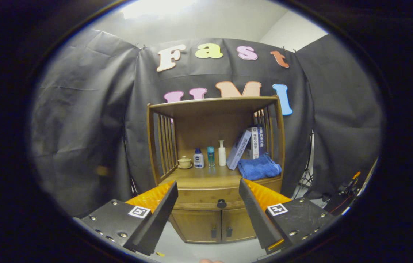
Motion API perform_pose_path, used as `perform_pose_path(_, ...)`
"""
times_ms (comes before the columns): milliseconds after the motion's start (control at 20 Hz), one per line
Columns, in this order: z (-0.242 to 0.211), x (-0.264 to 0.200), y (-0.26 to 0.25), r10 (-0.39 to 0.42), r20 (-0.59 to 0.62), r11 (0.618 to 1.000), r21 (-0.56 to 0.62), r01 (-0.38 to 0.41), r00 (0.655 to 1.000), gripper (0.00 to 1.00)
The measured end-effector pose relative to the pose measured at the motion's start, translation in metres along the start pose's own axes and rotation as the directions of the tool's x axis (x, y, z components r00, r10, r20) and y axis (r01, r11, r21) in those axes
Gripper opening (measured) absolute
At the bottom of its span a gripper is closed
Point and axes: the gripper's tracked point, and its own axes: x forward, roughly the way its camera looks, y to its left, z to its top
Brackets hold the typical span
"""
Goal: Pull open the drawer, take out the items inside it, and place them on the countertop above the cabinet.
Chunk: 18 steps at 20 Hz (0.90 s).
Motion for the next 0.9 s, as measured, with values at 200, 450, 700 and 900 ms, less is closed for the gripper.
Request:
perform_pose_path(200,-0.004,0.013,-0.007,-0.019,0.017,1.000,-0.019,0.019,1.000,1.00)
perform_pose_path(450,-0.027,0.054,-0.021,-0.043,0.026,0.999,-0.008,0.043,0.999,1.00)
perform_pose_path(700,-0.073,0.107,-0.031,-0.051,-0.011,0.998,-0.025,0.050,0.999,1.00)
perform_pose_path(900,-0.125,0.161,-0.038,-0.043,-0.057,0.999,-0.009,0.042,0.997,1.00)
